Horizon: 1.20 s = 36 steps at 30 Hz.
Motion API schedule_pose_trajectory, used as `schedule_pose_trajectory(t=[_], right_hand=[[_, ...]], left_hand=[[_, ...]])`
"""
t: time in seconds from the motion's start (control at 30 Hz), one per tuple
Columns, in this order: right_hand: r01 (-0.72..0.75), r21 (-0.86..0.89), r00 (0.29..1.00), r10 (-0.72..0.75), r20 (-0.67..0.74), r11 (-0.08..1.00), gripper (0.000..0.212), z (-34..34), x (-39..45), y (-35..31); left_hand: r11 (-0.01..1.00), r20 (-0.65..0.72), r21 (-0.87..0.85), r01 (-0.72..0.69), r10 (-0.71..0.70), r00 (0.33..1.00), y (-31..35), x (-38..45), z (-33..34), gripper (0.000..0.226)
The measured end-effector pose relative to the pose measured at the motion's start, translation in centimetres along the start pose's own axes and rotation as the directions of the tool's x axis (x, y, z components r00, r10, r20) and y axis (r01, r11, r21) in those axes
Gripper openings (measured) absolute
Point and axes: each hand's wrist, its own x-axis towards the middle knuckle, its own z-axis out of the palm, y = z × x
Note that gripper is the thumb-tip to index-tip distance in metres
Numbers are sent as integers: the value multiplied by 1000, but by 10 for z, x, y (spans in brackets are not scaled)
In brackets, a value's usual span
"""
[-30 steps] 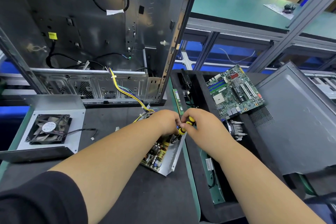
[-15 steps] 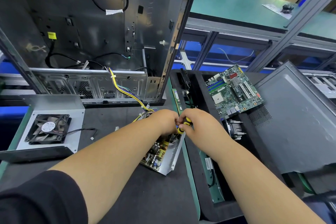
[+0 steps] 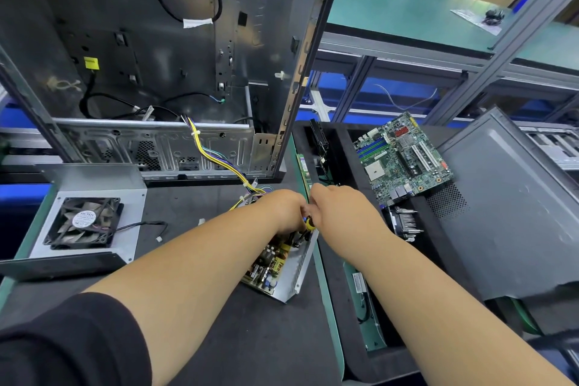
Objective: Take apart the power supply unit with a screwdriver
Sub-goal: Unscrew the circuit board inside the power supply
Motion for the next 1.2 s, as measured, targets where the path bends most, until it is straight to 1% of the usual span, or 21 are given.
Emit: schedule_pose_trajectory(t=[0.07,0.1,0.17,0.2,0.27,0.33,0.37,0.4,0.43,0.5,0.57,0.63,0.7,0.77,0.83,0.9,0.97,1.03,1.1,1.17,1.2], right_hand=[[-6,165,1000,3,18,986,17,-2,-2,1],[-9,240,1000,4,21,971,18,-3,-3,3],[-20,328,999,7,42,945,19,-6,-6,6],[-19,328,999,1,54,944,18,-6,-8,7],[-3,239,999,-7,44,971,20,-4,-10,7],[8,79,1000,-9,15,997,33,-3,-10,7],[-4,42,1000,3,15,999,38,-2,-8,6],[-24,48,1000,23,21,999,39,-2,-7,6],[-50,94,998,47,33,994,36,-2,-5,5],[-91,222,995,82,48,971,23,-2,-3,4],[-87,300,996,79,39,950,16,-3,-2,3],[-64,332,998,50,49,941,18,-4,-3,3],[-51,315,995,21,96,948,19,-4,-5,2],[-28,236,996,6,90,971,19,-4,-8,1],[-3,94,999,-1,40,996,28,-4,-8,1],[-44,38,999,44,12,998,41,-4,-6,1],[-125,78,991,122,47,989,46,-3,-2,1],[-187,187,981,172,93,964,35,0,0,1],[-203,296,979,189,74,933,22,1,-1,1],[-186,343,982,183,40,921,17,-1,-3,2],[-183,358,983,179,45,915,15,-2,-4,4]], left_hand=[[1000,-16,-13,1,-2,1000,-1,0,1,28],[1000,-17,-7,3,-3,1000,-1,0,1,30],[1000,-26,-11,4,-4,1000,-1,-1,2,30],[1000,-29,-23,5,-6,1000,-1,0,2,28],[1000,-17,-31,-5,5,1000,-2,0,1,19],[1000,16,1,-13,13,1000,-2,0,1,12],[1000,29,19,-12,11,1000,-1,1,1,12],[999,34,30,-12,11,999,-1,1,1,13],[999,29,34,-16,15,999,0,2,1,11],[999,8,41,-23,23,1000,0,3,2,14],[999,-8,38,-32,33,999,-2,3,3,17],[998,-5,53,-33,34,999,-2,3,4,15],[996,5,80,-37,37,999,-3,4,5,10],[994,10,98,-53,52,999,-4,4,4,10],[996,2,74,-59,59,998,-6,4,4,11],[997,7,52,-56,56,998,-5,3,3,15],[996,33,74,-39,37,999,-3,4,2,11],[998,23,60,-18,16,1000,-1,4,2,17],[1000,2,24,-9,9,1000,-1,4,3,21],[1000,-18,-9,-1,1,1000,-2,4,5,32],[1000,-27,-25,6,-6,1000,-2,4,5,35]])
